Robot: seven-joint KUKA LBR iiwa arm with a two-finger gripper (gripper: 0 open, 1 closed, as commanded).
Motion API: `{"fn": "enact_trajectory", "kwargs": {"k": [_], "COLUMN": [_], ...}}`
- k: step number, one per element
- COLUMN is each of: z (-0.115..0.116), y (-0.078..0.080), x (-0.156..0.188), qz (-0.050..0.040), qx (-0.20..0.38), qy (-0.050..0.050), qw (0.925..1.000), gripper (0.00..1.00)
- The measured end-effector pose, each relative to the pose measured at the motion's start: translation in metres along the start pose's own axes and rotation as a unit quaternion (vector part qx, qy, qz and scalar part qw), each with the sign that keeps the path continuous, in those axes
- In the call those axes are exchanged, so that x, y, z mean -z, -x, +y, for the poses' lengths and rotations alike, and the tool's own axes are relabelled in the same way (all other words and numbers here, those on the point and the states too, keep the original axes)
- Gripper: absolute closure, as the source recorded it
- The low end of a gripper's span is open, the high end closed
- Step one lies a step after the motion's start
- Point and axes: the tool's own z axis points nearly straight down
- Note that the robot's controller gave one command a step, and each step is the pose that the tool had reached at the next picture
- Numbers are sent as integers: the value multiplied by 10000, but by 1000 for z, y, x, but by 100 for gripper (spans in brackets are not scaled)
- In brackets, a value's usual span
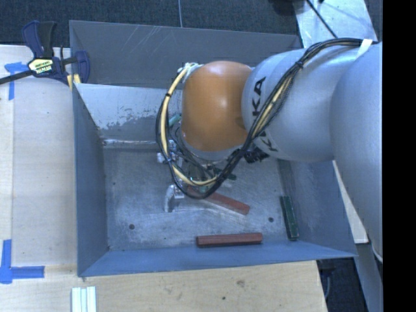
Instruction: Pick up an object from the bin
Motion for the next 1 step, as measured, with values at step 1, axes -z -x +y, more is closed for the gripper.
{"fn": "enact_trajectory", "kwargs": {"k": [1], "z": [-1], "y": [2], "x": [5], "qz": [-40], "qx": [-12], "qy": [7], "qw": [10000], "gripper": [0]}}
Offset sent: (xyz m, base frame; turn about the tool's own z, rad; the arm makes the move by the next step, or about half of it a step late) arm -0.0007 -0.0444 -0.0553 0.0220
